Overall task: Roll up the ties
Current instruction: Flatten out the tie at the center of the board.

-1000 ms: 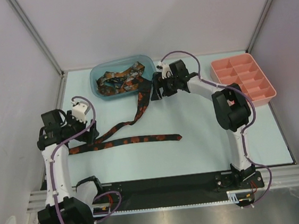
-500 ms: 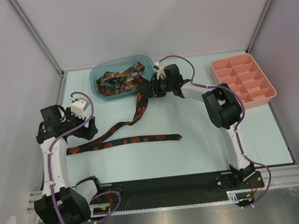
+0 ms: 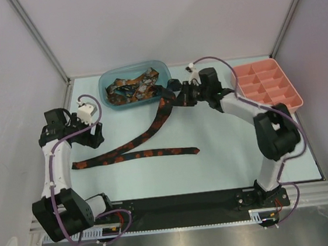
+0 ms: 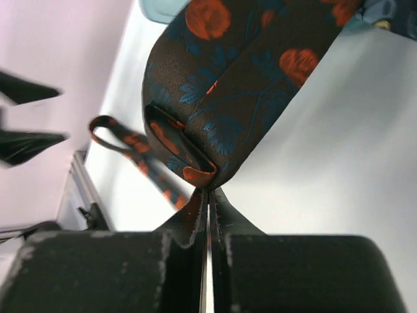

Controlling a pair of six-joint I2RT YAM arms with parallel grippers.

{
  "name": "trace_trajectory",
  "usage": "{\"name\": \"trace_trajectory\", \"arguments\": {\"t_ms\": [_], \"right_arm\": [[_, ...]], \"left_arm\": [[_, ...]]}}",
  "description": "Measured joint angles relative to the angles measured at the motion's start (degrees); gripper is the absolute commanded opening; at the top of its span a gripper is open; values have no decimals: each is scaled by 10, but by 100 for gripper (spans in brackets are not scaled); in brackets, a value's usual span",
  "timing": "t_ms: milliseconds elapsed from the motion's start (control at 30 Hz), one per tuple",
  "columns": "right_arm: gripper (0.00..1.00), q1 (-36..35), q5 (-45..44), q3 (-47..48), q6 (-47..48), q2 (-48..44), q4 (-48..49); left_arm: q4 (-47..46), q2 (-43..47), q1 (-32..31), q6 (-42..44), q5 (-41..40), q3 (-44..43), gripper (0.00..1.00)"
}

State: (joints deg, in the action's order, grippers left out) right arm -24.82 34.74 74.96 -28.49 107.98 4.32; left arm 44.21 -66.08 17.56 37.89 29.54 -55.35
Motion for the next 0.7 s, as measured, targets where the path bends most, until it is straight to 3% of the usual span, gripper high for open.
{"name": "trace_trajectory", "arguments": {"t_ms": [200, 467, 500, 567, 633, 700], "right_arm": [[0, 34, -31, -121, 0, -200, -48], [1, 73, -86, -203, -25, -196, -147], [4, 78, -91, -207, -26, -196, -161], [21, 90, -97, -209, -29, -197, -187], [22, 103, -101, -209, -28, -204, -211], [31, 115, -101, -209, -20, -220, -238]], "left_arm": [[20, -82, 0, 55, 0, -37, 87], [83, -172, -2, 167, -5, -56, 84], [94, -183, -6, 183, -7, -61, 84], [104, -194, -18, 205, -9, -64, 84], [112, -198, -45, 223, -9, -64, 83], [112, -199, -85, 232, -11, -64, 83]]}}
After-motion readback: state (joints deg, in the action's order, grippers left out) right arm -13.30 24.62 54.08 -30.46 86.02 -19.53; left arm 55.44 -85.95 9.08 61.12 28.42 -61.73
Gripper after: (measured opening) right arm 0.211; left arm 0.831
